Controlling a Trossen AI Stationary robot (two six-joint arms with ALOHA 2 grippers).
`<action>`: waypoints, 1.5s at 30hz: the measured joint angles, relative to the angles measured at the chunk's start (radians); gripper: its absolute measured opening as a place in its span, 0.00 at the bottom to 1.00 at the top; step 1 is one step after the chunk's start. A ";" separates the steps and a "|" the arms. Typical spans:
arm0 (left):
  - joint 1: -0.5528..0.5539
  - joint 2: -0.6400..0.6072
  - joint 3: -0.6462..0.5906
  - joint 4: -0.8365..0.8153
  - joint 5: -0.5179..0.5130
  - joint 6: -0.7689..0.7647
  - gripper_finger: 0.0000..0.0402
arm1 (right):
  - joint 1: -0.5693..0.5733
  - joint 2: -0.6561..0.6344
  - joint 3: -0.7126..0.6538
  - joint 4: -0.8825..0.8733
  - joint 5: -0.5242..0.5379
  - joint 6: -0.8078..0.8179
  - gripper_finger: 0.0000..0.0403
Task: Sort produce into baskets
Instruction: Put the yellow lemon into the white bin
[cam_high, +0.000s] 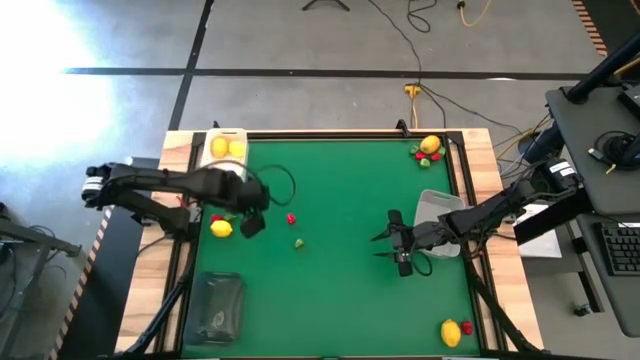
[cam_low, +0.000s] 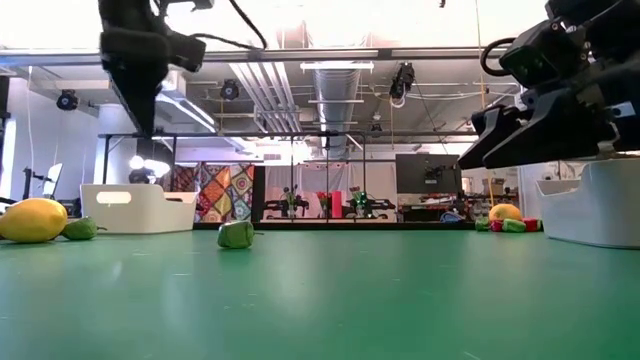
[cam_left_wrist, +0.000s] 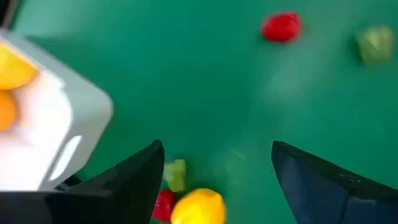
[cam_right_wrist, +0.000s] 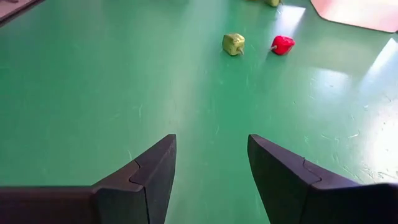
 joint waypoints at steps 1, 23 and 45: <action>-0.016 0.014 0.000 -0.005 0.001 -0.008 0.68 | 0.000 0.000 0.000 0.006 0.000 -0.001 0.48; -0.003 0.240 -0.206 -0.217 0.311 0.171 0.57 | 0.000 0.000 0.002 0.035 -0.001 0.002 0.48; -0.006 0.244 -0.286 -0.018 0.204 0.459 0.58 | -0.002 0.000 0.002 0.037 -0.001 0.000 0.48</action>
